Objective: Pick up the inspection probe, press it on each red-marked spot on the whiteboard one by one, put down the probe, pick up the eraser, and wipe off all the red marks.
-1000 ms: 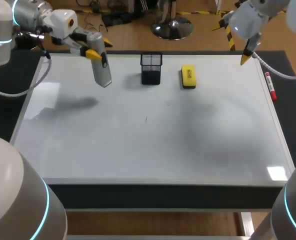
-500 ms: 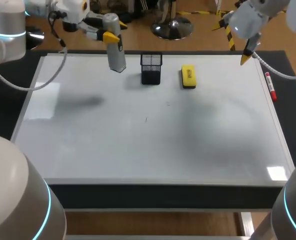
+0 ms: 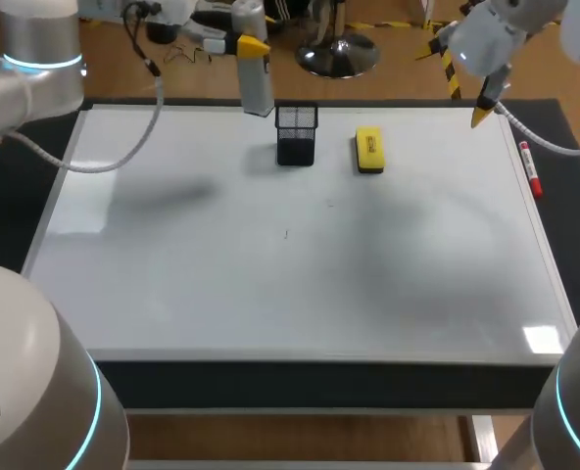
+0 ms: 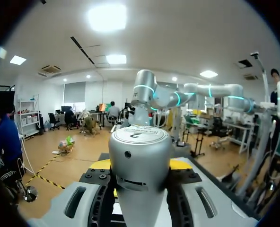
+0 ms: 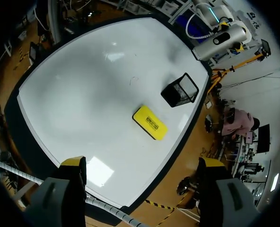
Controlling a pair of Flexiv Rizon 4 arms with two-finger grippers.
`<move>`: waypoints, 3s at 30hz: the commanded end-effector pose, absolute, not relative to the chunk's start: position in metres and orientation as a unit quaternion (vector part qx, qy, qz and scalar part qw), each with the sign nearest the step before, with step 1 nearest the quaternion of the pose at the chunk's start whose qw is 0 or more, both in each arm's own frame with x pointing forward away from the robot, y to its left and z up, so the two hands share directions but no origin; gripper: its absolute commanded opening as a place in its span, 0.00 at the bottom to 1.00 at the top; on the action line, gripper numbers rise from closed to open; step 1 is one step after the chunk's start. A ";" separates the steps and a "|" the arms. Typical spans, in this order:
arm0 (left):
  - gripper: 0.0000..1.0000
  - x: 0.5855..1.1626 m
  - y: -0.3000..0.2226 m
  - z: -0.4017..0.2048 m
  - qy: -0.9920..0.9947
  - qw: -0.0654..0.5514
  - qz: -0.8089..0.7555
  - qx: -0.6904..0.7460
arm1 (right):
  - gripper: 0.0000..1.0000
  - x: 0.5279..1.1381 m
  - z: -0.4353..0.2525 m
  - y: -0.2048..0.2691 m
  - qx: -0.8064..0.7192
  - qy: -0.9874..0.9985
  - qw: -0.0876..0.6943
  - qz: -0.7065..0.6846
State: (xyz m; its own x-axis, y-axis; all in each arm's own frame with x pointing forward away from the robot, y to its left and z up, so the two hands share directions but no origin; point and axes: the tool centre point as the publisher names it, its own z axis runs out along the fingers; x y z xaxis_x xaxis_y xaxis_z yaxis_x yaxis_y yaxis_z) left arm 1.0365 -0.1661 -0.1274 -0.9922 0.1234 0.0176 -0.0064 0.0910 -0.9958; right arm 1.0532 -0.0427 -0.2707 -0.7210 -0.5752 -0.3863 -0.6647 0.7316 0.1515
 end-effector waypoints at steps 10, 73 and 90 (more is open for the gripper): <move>0.00 1.049 -0.204 -0.137 -0.737 0.002 0.675 0.026 | 1.00 1.054 -0.270 -0.043 -0.339 0.917 0.158 0.140; 0.00 1.090 -0.230 -0.219 -0.736 -0.012 0.673 0.071 | 1.00 1.054 -0.270 -0.043 -0.339 0.917 0.158 0.140; 0.00 1.093 -0.236 -0.250 -0.733 -0.015 0.678 0.054 | 1.00 1.054 -0.270 -0.043 -0.339 0.917 0.158 0.140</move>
State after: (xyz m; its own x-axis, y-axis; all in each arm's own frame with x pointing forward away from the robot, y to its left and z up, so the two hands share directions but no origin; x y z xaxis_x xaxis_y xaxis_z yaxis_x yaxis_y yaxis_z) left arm 1.0883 -0.2347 -0.2457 -0.9929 -0.1079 0.0501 -0.0592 0.0822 -0.9949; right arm 1.0536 -0.0426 -0.2709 -0.7212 -0.5748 -0.3866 -0.6646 0.7315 0.1523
